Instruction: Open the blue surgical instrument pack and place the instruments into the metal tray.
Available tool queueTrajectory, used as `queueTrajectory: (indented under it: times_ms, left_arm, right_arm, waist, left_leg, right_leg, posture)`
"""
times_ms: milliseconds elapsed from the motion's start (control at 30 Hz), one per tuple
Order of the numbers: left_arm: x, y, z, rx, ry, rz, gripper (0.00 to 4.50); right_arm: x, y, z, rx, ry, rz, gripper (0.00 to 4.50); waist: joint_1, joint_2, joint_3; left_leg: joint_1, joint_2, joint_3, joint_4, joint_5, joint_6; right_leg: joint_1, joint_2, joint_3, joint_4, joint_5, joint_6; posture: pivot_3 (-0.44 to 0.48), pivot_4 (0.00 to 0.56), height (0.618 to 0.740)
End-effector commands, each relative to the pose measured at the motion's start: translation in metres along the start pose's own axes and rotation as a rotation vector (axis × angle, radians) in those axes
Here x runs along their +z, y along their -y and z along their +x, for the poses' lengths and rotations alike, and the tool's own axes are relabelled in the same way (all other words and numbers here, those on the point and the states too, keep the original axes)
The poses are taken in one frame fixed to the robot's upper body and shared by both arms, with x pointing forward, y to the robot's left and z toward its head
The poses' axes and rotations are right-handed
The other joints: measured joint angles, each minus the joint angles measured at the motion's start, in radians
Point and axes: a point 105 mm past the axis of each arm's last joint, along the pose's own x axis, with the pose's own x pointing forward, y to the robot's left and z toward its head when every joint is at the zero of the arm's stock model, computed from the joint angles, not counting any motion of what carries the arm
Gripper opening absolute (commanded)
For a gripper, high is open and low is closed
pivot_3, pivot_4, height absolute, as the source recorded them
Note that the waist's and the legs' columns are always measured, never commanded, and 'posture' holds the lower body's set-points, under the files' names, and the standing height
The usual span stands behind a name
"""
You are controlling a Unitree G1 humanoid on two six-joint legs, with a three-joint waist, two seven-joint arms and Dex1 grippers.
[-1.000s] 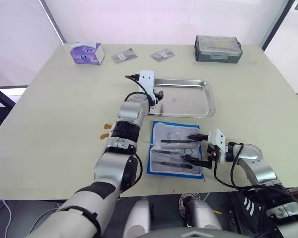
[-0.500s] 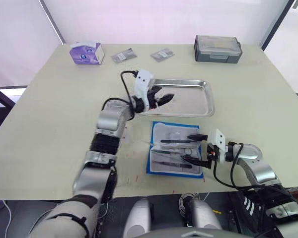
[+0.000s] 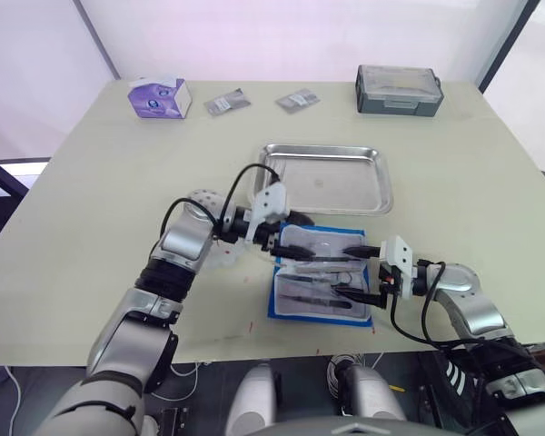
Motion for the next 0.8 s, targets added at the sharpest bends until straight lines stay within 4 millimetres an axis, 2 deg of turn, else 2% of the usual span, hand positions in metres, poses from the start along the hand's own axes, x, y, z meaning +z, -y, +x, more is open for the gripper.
queueTrajectory:
  times_ms: [33, 533, 633, 733, 800]
  left_arm:
    - [-0.006, -0.003, -0.004, -0.012, -0.053, 0.078, 3.52]
    - [-0.028, -0.01, 0.002, 0.014, -0.088, 0.028, 3.52]
    - [-0.035, -0.009, 0.002, 0.009, -0.111, 0.022, 2.73]
    - [-0.038, -0.007, 0.002, -0.004, -0.122, 0.022, 1.28]
    - [-0.04, -0.004, 0.001, -0.023, -0.132, 0.019, 0.16]
  right_arm:
    - [-0.044, -0.01, -0.008, -0.018, -0.14, 0.135, 4.5]
    - [-0.044, -0.009, -0.01, -0.023, -0.143, 0.133, 4.5]
    - [-0.044, -0.009, -0.01, -0.022, -0.143, 0.131, 4.5]
    - [-0.044, -0.009, -0.01, -0.022, -0.144, 0.13, 4.5]
    - [-0.044, -0.009, -0.01, -0.023, -0.144, 0.131, 4.5]
  waist:
    - [0.0, 0.0, 0.0]
    - [0.002, 0.0, 0.0]
    - [0.001, 0.0, 0.0]
    - [0.001, 0.0, 0.0]
    - [0.002, 0.0, 0.0]
  left_leg:
    - [0.0, 0.0, 0.0, 0.0, 0.0, 0.0]
    - [0.0, 0.0, 0.0, 0.0, 0.0, 0.0]
    - [0.0, 0.0, 0.0, 0.0, 0.0, 0.0]
    - [0.0, 0.0, 0.0, 0.0, 0.0, 0.0]
    - [0.0, 0.0, 0.0, 0.0, 0.0, 0.0]
  right_leg:
    - [0.0, 0.0, 0.0, 0.0, 0.0, 0.0]
    - [0.0, 0.0, 0.0, 0.0, 0.0, 0.0]
    - [0.0, 0.0, 0.0, 0.0, 0.0, 0.0]
    - [0.0, 0.0, 0.0, 0.0, 0.0, 0.0]
    - [0.0, 0.0, 0.0, 0.0, 0.0, 0.0]
  posture:
    - [0.0, 0.15, 0.727]
    - [0.0, 0.15, 0.727]
    - [0.0, 0.15, 0.727]
    - [0.0, 0.15, 0.727]
    - [0.0, 0.15, 0.727]
